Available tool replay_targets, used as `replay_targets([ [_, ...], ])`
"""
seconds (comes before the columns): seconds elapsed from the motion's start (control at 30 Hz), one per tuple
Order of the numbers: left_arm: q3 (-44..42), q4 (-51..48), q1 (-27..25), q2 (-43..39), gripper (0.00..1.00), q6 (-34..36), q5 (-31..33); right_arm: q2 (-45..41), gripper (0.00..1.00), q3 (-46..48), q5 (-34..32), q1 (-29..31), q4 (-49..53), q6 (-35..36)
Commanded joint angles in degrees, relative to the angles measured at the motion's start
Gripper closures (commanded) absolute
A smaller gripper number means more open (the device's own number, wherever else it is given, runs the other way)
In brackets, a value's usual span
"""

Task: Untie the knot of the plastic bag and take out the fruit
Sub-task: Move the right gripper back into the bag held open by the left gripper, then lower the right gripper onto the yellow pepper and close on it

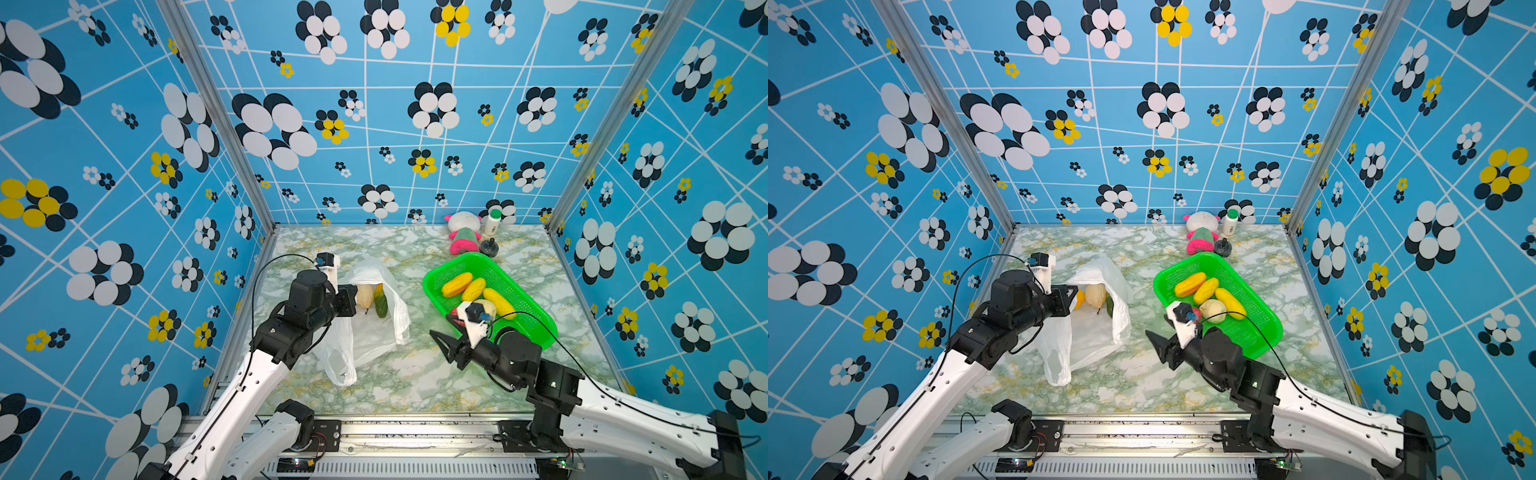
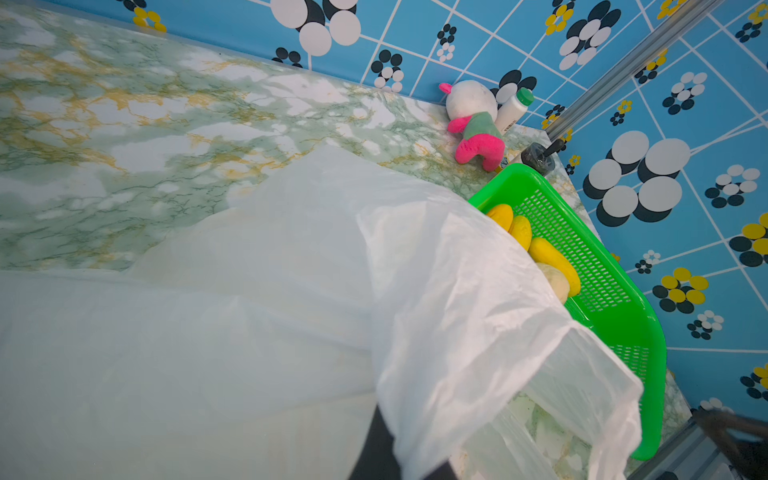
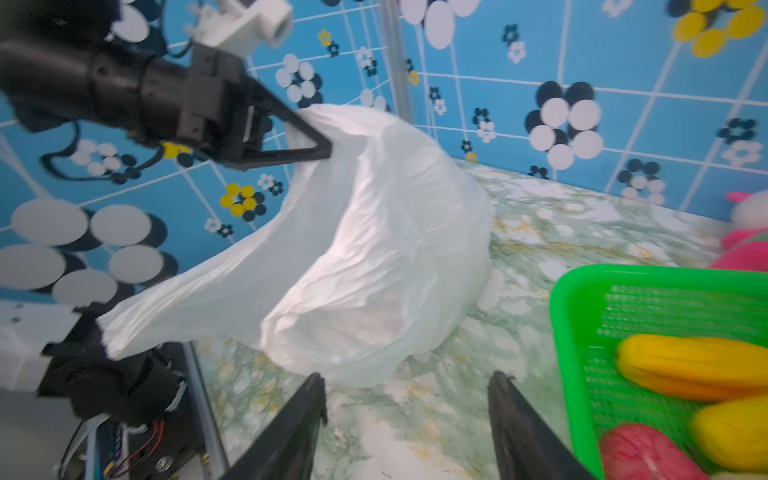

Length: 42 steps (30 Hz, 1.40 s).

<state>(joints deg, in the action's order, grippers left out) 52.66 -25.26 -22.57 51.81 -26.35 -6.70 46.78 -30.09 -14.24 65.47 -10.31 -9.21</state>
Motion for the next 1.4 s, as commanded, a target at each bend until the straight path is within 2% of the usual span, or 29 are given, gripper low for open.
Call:
replay_targets([
  [0.0, 1.0, 0.8, 0.2, 0.0, 1.00, 0.6, 0.0, 7.1, 0.38, -1.5, 2.1, 6.0, -9.1, 8.0],
  [0.17, 2.3, 0.0, 0.1, 0.4, 1.00, 0.8, -0.4, 24.1, 0.47, -5.6, 6.9, 8.5, -20.5, 4.9],
  [0.4, 2.0, -0.1, 0.2, -0.1, 1.00, 1.2, -0.1, 42.8, 0.59, -16.8, 2.5, 9.7, -17.8, 0.5],
  [0.7, 3.2, -0.8, 0.1, -0.3, 1.00, 1.5, 0.1, 50.6, 0.63, -20.0, -1.0, 13.6, -19.5, 1.2],
  [0.9, 3.0, -0.7, 0.1, -0.7, 1.00, 0.9, -0.3, 54.5, 0.68, -19.0, -3.8, 13.4, -23.8, -1.9],
  [1.17, 2.8, -0.7, 0.2, -1.4, 1.00, 0.9, -0.5, 57.5, 0.71, -17.6, -4.2, 8.5, -28.7, -8.0],
  [1.37, 3.5, -1.6, 0.1, -1.8, 1.00, 0.4, -1.1, 57.5, 0.71, -19.0, -7.4, 6.0, -25.3, -10.8],
])
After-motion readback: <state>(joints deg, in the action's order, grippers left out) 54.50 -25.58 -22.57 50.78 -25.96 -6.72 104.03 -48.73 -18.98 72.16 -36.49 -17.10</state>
